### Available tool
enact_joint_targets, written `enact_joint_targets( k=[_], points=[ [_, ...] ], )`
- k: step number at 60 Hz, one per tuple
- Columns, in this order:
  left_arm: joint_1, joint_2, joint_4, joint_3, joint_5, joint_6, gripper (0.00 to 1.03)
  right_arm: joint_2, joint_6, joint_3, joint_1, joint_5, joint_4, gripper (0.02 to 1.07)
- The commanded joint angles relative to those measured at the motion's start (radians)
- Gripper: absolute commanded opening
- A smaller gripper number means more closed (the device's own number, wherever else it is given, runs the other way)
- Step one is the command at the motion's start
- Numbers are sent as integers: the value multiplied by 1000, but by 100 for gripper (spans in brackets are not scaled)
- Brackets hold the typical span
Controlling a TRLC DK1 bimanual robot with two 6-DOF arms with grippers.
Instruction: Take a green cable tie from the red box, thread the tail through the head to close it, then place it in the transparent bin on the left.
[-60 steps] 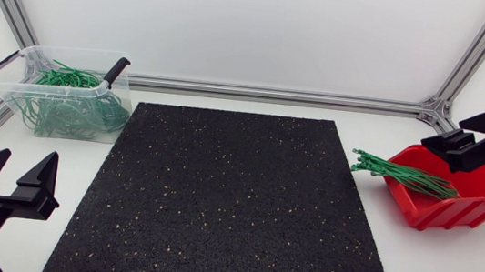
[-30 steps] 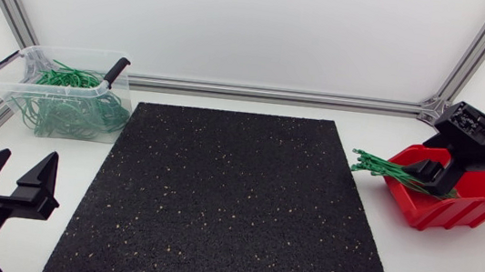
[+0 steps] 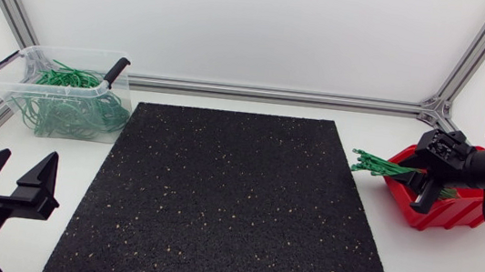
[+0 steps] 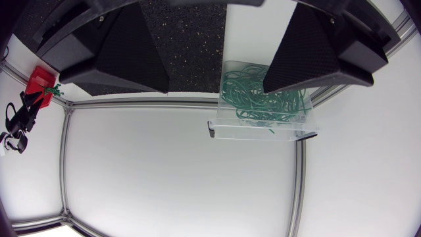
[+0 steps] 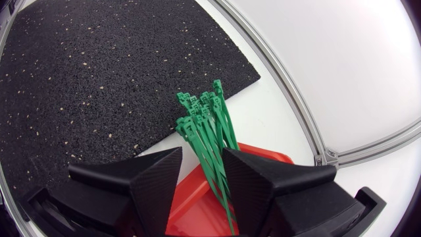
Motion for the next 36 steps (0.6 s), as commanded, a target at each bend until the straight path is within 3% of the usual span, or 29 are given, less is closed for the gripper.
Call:
enact_joint_targets(
  k=[1, 15, 24, 36],
  points=[
    [1, -9, -25, -38, 0, -22, 100, 38, -27, -32, -3, -5, 28, 39],
    [3, -9, -25, -38, 0, -22, 100, 75, -25, -36, 8, 0, 71, 39],
    [1, -9, -24, -40, 1, -22, 100, 73, -24, -38, 11, -3, 84, 19],
    [1, -9, -24, -38, 0, -22, 100, 73, -32, -47, 11, -5, 84, 15]
  ],
)
